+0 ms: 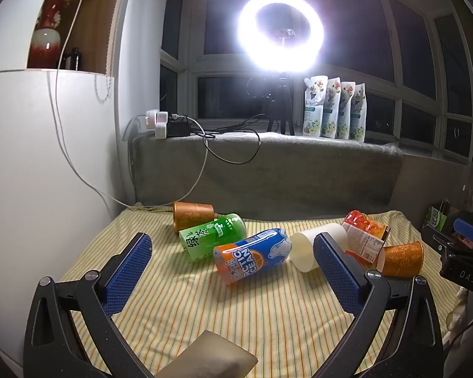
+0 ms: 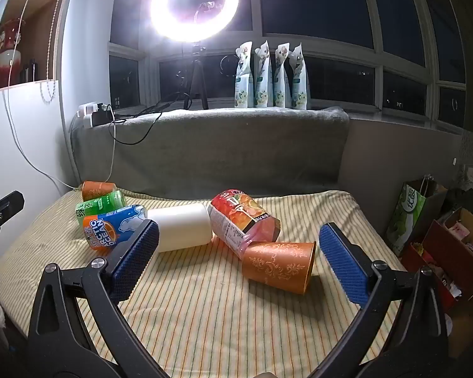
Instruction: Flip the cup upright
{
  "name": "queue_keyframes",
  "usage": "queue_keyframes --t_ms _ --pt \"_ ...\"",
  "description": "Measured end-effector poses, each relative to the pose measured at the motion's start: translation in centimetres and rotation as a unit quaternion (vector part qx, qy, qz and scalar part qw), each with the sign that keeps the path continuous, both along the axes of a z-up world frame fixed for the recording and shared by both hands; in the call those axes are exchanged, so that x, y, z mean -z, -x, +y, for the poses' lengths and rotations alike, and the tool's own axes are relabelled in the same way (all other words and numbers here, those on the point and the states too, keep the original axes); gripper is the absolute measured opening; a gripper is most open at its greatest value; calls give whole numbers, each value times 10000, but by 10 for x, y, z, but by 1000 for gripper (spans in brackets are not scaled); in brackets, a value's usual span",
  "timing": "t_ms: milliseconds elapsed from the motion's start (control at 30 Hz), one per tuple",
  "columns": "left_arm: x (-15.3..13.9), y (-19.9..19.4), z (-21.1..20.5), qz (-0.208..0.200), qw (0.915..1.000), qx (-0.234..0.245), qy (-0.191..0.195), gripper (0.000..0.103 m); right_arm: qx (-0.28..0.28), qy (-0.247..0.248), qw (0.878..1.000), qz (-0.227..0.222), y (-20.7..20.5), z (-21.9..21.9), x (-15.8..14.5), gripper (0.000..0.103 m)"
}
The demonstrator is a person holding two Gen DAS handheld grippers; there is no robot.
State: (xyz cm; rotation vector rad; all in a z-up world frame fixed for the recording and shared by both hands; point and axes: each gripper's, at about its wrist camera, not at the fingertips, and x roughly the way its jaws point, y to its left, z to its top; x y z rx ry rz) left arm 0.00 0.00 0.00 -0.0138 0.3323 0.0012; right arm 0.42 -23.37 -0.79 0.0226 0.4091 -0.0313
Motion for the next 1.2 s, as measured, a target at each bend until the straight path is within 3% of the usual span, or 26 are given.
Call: queue_keyframes --t_ms 1200 --pt "5 -7 10 81 10000 -43 40 102 -61 12 10000 44 -7 5 0 103"
